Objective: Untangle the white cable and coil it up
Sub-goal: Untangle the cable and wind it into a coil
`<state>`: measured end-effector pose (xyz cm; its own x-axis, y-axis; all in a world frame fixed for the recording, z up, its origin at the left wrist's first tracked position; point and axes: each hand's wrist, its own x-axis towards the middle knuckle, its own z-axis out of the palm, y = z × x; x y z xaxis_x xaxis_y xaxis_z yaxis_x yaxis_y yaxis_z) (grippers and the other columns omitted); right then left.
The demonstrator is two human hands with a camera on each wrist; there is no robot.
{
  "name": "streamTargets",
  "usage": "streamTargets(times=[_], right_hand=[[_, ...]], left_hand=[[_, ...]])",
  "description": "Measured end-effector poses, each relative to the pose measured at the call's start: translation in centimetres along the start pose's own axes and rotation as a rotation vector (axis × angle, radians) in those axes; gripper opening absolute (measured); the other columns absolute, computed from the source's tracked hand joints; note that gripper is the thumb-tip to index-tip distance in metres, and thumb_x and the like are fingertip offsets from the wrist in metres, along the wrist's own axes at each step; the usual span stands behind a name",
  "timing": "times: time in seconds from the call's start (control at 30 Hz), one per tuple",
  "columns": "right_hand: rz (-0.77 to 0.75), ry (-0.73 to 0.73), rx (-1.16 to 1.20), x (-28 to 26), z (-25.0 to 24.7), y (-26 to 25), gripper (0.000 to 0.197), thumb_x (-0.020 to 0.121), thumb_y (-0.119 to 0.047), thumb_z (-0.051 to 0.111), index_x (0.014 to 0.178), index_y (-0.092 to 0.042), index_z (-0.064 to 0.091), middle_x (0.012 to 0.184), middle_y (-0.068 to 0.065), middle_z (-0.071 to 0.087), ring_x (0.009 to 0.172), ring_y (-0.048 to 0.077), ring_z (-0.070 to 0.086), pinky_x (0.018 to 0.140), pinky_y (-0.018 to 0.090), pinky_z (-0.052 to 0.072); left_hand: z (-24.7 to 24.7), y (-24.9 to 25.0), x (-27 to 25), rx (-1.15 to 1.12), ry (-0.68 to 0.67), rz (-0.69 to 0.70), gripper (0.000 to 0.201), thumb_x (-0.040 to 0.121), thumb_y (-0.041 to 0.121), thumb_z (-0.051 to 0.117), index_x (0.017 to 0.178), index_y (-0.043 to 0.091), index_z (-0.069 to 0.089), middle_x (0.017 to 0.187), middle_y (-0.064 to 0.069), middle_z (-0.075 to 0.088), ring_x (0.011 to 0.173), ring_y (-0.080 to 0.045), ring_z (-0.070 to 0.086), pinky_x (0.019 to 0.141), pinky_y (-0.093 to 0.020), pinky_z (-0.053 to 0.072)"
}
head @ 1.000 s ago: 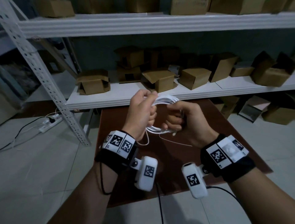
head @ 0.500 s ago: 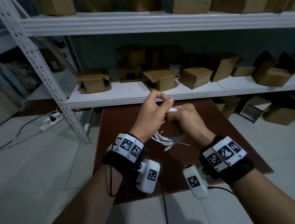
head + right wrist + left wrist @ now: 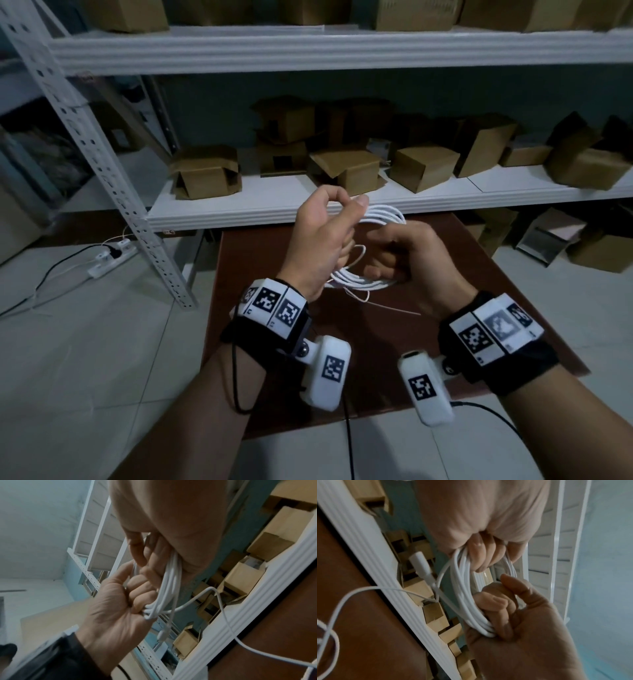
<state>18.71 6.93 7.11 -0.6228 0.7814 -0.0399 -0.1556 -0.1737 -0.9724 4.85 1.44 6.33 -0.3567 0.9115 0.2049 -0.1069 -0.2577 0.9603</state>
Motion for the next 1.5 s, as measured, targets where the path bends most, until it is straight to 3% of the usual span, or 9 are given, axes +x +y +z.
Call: streamTargets(times=[0.23, 0.33, 0.47, 0.7, 0.83, 1.0, 1.1, 1.3, 1.5], right_hand=[[-0.025, -0.127, -0.446, -0.6, -0.2, -1.1, 0.054, 0.083, 0.018, 0.054, 0.044, -0.018, 0.063, 0.044, -0.005, 0.050, 0.038, 0.004, 0.043, 0.042, 0.018, 0.036], [-0.004, -0.072, -0.413, -0.7, 0.0, -1.2, 0.054, 0.081, 0.018, 0.054, 0.041, -0.016, 0.061, 0.039, -0.007, 0.046, 0.034, 0.003, 0.038, 0.039, 0.017, 0.031], [-0.043, 0.046, -0.322, -0.6, 0.1, -1.8, 0.032, 0.079, 0.014, 0.058, 0.052, -0.002, 0.064, 0.044, 0.002, 0.048, 0.035, 0.011, 0.038, 0.040, 0.022, 0.030], [-0.046, 0.177, -0.154, -0.3, -0.1, -1.9, 0.041, 0.084, 0.008, 0.058, 0.051, -0.017, 0.059, 0.043, -0.010, 0.034, 0.038, 0.008, 0.030, 0.044, 0.023, 0.029], [-0.032, 0.227, -0.006, -0.1, -0.4, -2.1, 0.029, 0.080, 0.007, 0.060, 0.058, -0.010, 0.055, 0.050, -0.003, 0.027, 0.045, 0.014, 0.022, 0.047, 0.026, 0.021], [-0.014, 0.239, 0.095, 0.3, -0.8, -2.0, 0.019, 0.080, 0.003, 0.059, 0.064, -0.007, 0.057, 0.060, 0.001, 0.016, 0.059, 0.020, 0.009, 0.050, 0.030, 0.015], [-0.010, 0.272, 0.125, 0.4, -1.1, -1.9, 0.026, 0.080, 0.002, 0.058, 0.065, -0.015, 0.046, 0.067, 0.004, 0.010, 0.062, 0.021, 0.008, 0.047, 0.028, 0.016], [-0.029, 0.284, 0.114, 0.4, -1.3, -1.7, 0.033, 0.082, 0.005, 0.056, 0.058, -0.015, 0.043, 0.052, 0.000, 0.026, 0.043, 0.014, 0.027, 0.042, 0.024, 0.023], [-0.023, 0.302, 0.160, 1.0, -1.6, -1.1, 0.038, 0.081, 0.004, 0.057, 0.060, -0.019, 0.036, 0.057, 0.000, 0.021, 0.049, 0.015, 0.021, 0.047, 0.028, 0.019]], left_hand=[[0.4, -1.2, -0.3, 0.396, -0.103, 0.117, 0.027, 0.091, 0.032, 0.072, 0.098, 0.018, 0.050, 0.057, 0.000, 0.050, 0.047, -0.016, 0.038, 0.051, -0.028, 0.030], [0.6, -1.1, -0.5, 0.225, -0.140, 0.045, 0.026, 0.099, 0.026, 0.071, 0.103, 0.013, 0.049, 0.057, -0.012, 0.044, 0.046, -0.018, 0.036, 0.048, -0.026, 0.028], [-0.6, 0.2, -0.3, 0.029, -0.243, -0.087, 0.029, 0.100, 0.039, 0.066, 0.105, 0.015, 0.052, 0.056, 0.004, 0.035, 0.043, -0.008, 0.026, 0.040, -0.021, 0.026], [-1.1, -0.2, -0.4, -0.042, -0.280, -0.039, 0.014, 0.091, 0.036, 0.074, 0.090, 0.022, 0.072, 0.060, 0.001, 0.042, 0.046, -0.010, 0.034, 0.051, -0.027, 0.044], [-1.4, -0.2, -0.4, -0.086, -0.336, -0.074, 0.065, 0.083, 0.057, 0.081, 0.113, 0.001, 0.065, 0.071, -0.007, 0.056, 0.055, -0.015, 0.051, 0.074, -0.039, 0.060], [-2.5, -0.3, -0.5, -0.085, -0.404, -0.124, 0.106, 0.078, 0.076, 0.074, 0.140, -0.008, 0.054, 0.094, -0.018, 0.070, 0.080, -0.027, 0.070, 0.097, -0.060, 0.047], [-3.2, -0.2, -0.4, -0.037, -0.474, -0.149, 0.097, 0.079, 0.062, 0.082, 0.144, -0.003, 0.052, 0.110, -0.022, 0.071, 0.096, -0.031, 0.070, 0.095, -0.045, 0.052], [-3.5, -1.4, -0.1, 0.180, -0.474, -0.138, 0.081, 0.075, -0.020, 0.083, 0.145, 0.003, 0.052, 0.123, -0.019, 0.074, 0.117, -0.030, 0.073, 0.104, -0.046, 0.058], [-3.5, -3.0, 0.7, 0.497, -0.058, -0.128, 0.044, 0.077, -0.006, 0.088, 0.111, 0.015, 0.068, 0.106, -0.005, 0.077, 0.099, -0.023, 0.074, 0.094, -0.044, 0.063]])
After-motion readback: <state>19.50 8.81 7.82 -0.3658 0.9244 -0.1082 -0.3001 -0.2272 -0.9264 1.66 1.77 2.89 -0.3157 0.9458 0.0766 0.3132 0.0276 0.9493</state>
